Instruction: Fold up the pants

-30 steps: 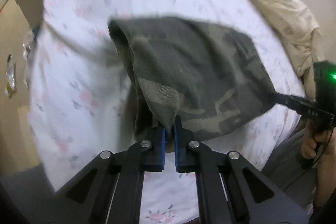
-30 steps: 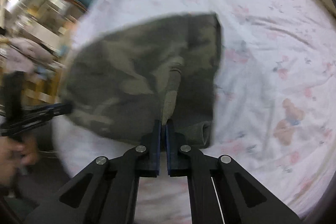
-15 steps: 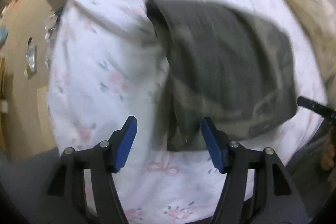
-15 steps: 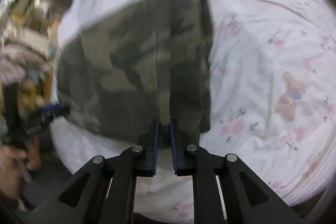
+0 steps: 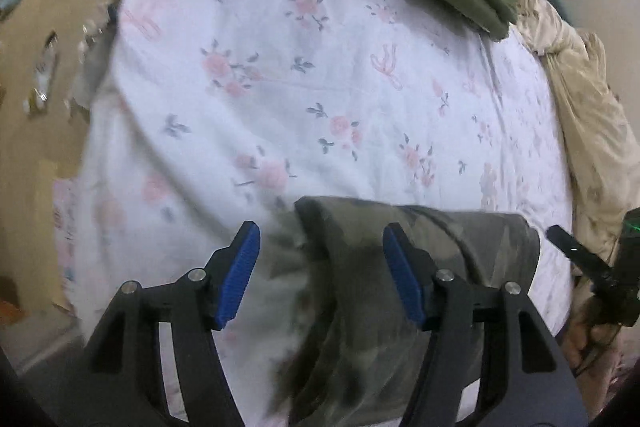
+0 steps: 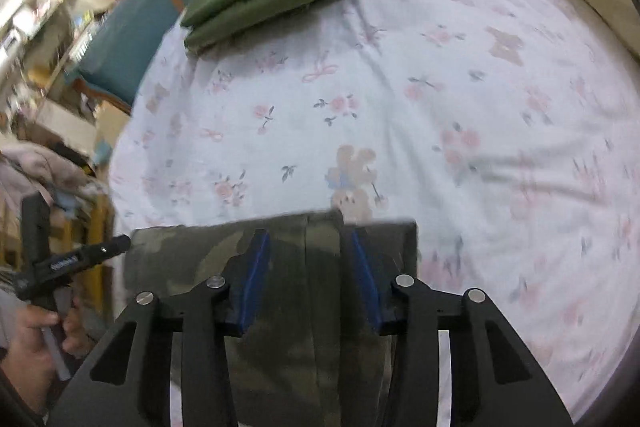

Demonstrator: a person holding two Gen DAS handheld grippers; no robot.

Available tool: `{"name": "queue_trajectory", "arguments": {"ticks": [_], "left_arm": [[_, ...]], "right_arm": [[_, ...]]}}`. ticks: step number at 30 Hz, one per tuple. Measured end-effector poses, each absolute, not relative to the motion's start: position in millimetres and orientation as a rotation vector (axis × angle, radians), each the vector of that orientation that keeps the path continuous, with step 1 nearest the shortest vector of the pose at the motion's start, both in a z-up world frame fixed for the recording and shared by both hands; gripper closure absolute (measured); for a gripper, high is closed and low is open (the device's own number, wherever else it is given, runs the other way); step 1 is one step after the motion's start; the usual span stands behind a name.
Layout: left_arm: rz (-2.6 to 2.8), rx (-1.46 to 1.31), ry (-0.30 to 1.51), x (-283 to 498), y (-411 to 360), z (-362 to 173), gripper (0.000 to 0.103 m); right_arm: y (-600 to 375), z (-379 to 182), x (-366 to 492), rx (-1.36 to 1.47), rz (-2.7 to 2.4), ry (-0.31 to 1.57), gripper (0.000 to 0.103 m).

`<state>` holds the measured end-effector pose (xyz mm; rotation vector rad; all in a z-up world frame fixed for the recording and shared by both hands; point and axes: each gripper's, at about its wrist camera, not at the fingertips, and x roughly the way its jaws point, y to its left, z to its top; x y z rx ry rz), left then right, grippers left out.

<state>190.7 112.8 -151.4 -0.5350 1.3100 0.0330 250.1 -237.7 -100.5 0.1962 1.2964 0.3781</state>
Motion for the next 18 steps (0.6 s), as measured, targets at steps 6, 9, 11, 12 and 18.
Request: {"name": "queue_trajectory", "arguments": {"ticks": [6, 9, 11, 12, 18], "left_arm": [[-0.025, -0.540, 1.291, 208.1, 99.4, -159.5, 0.081], [-0.016, -0.475, 1.269, 207.1, 94.3, -152.6, 0.100], [-0.026, -0.443, 1.248, 201.1, 91.1, -143.0, 0.100], [-0.034, -0.431, 1.239, 198.9, 89.6, -138.9, 0.101], [-0.018, -0.359, 1.209, 199.0, 86.9, -131.7, 0.102]], "right_arm": [[-221.8, -139.0, 266.8, 0.151, 0.409, 1.366, 0.080], [-220.0, -124.1, 260.3, 0.125, 0.435, 1.318, 0.099], [-225.4, -114.4, 250.4, 0.127, 0.444, 1.285, 0.099], [-231.3, -112.5, 248.5, 0.136, 0.422, 1.272, 0.100], [-256.6, -127.6, 254.9, 0.174, 0.317, 1.309, 0.101]]}}
